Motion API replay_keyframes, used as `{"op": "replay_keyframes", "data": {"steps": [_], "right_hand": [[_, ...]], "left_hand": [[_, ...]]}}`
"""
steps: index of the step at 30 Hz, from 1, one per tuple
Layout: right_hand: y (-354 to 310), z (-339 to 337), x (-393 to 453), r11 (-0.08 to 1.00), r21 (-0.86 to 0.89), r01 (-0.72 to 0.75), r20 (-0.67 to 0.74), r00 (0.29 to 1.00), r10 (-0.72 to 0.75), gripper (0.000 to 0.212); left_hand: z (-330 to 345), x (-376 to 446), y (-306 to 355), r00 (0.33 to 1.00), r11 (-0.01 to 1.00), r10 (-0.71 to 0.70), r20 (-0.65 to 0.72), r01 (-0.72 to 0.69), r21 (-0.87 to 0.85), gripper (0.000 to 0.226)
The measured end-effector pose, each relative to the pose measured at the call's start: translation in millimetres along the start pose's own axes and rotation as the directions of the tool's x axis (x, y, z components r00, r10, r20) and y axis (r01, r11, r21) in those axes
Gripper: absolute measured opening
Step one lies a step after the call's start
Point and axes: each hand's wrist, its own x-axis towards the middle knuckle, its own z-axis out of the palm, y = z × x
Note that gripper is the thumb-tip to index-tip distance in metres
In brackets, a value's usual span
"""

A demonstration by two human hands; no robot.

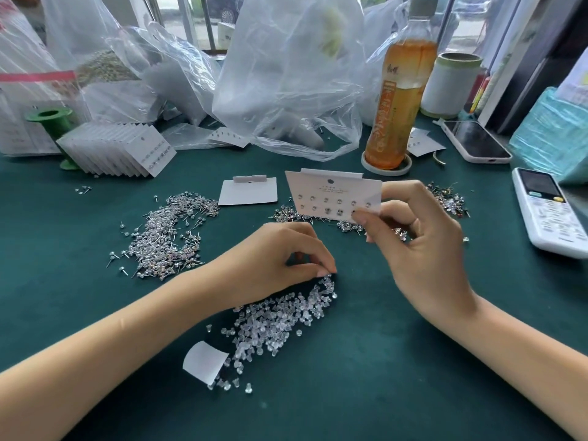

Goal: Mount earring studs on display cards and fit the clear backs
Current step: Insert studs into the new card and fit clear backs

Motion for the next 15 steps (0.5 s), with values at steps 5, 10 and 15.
{"op": "replay_keyframes", "data": {"steps": [5,10,15], "right_hand": [[-1.0,-0.3,-1.7,1.0,-0.027,0.003,0.011,1.0,-0.003,0.013],[-3.7,-1.2,-1.7,0.976,-0.121,0.181,0.015,0.983,-0.181,0.018],[-6.0,-7.9,-1.3,0.811,-0.211,0.546,0.272,0.83,-0.488,0.019]], "left_hand": [[2.2,-0.8,-1.5,0.999,0.999,0.03,-0.02,-0.03,0.013,0.009],[-0.8,-2.9,-10.1,0.989,1.0,-0.013,-0.147,0.012,-0.006,0.011],[-20.8,-4.0,-24.9,0.967,0.993,-0.121,-0.226,0.118,-0.029,0.005]]}}
